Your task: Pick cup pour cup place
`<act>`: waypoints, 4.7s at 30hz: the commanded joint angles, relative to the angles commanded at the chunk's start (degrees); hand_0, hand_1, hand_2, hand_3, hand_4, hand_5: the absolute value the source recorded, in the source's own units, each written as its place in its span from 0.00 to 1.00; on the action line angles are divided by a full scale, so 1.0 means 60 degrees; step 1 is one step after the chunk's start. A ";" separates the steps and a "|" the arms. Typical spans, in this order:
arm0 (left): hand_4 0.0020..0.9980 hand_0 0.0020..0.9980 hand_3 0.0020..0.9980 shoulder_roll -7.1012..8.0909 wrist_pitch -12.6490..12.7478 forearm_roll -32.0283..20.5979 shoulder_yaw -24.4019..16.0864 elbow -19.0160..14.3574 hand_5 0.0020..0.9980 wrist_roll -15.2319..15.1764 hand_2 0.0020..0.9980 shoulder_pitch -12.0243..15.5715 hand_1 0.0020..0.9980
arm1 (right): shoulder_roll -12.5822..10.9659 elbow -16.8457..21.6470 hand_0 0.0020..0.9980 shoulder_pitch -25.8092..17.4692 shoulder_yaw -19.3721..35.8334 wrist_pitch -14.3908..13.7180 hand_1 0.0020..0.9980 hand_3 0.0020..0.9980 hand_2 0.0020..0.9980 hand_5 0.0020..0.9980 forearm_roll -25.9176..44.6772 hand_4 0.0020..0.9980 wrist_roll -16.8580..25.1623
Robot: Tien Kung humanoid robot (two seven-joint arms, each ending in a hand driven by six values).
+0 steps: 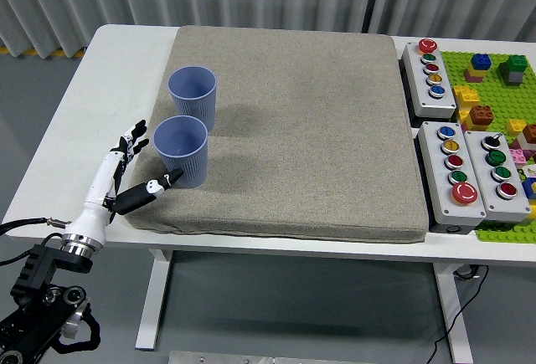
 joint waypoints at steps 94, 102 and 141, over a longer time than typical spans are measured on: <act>1.00 0.80 1.00 -0.0438 -0.0273 0.0605 0.0674 0.1216 0.43 0.0141 0.89 -0.1476 0.74 | 0.0012 -0.0004 0.65 0.0078 -0.0044 -0.0068 0.64 0.59 0.55 0.06 0.0216 0.00 -0.0018; 1.00 0.79 0.94 -0.0448 -0.0238 0.0548 0.0679 0.1208 0.44 0.0072 0.84 -0.1460 0.73 | 0.0012 -0.0003 0.65 0.0080 -0.0027 -0.0061 0.64 0.59 0.55 0.06 0.0199 0.00 -0.0020; 0.97 0.68 0.64 -0.0436 -0.0064 0.0270 0.0855 0.1289 0.36 -0.0268 0.59 -0.1456 0.54 | 0.0016 -0.0001 0.65 0.0061 0.0059 0.0003 0.64 0.59 0.55 0.05 0.0046 0.00 -0.0020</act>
